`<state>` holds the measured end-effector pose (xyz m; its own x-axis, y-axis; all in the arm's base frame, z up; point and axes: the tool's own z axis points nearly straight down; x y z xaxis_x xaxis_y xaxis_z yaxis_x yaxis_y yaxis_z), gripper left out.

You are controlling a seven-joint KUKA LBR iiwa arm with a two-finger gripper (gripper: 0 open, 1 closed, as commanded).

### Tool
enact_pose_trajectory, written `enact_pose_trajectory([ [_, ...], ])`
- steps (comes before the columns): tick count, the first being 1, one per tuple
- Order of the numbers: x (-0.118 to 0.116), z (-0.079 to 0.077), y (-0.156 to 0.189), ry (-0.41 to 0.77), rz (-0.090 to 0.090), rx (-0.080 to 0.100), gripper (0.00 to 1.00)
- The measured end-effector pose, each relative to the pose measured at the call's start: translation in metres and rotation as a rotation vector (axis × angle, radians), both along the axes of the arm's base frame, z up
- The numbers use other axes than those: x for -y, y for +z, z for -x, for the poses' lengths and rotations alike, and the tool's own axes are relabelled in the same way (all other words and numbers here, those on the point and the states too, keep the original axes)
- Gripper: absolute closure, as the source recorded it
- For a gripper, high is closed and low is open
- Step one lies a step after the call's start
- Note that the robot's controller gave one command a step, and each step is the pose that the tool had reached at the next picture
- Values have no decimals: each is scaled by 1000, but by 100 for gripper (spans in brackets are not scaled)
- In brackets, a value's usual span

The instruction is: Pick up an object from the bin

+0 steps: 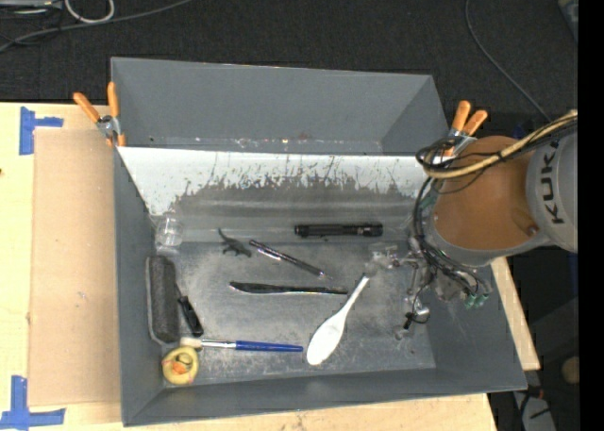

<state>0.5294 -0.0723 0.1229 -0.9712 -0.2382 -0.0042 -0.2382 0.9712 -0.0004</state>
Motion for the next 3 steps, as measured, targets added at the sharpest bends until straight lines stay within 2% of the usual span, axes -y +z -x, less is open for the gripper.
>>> enact_pose_trajectory([
  [1,-51,30,-23,163,-4,-15,0],
  [2,-74,33,-55,266,1,-5,0],
  [3,-95,27,-53,586,-4,-7,100],
])
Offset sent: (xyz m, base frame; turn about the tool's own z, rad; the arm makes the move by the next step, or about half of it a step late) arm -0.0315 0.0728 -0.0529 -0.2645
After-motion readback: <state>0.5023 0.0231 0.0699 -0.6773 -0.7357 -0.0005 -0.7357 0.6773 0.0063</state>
